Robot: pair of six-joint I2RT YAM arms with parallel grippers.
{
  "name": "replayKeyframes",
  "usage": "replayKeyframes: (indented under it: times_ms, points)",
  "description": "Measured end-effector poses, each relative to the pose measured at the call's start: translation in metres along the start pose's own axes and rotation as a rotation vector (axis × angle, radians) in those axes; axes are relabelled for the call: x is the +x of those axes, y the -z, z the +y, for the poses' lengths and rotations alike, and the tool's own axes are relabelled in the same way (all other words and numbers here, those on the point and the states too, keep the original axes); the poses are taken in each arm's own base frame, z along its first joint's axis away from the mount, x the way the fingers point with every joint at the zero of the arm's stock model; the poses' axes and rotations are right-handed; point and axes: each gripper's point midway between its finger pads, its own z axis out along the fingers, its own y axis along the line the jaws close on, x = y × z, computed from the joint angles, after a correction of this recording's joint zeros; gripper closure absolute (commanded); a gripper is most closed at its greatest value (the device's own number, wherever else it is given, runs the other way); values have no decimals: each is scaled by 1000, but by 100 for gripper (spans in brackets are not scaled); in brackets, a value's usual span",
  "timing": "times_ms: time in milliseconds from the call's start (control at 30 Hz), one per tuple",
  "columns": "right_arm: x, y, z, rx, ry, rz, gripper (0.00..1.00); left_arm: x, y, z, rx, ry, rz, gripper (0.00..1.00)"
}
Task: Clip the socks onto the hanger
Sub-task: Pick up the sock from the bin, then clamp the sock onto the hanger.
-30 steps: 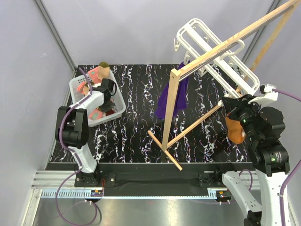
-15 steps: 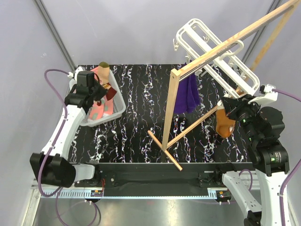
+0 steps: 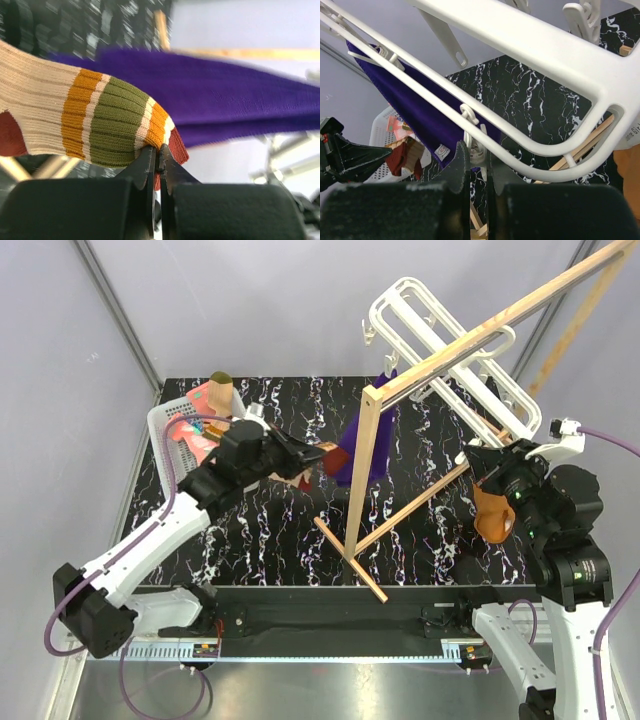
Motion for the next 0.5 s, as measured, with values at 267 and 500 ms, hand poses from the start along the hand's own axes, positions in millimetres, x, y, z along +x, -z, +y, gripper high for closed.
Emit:
replayKeyframes:
  times_ms: [267,500]
  points:
    - [4,-5,5,-17,-36,23,100,69,-14,-48,133,37,124,100]
    - [8,-8,11,-51,-83,40,100,104,-32,-65,198,81,180,100]
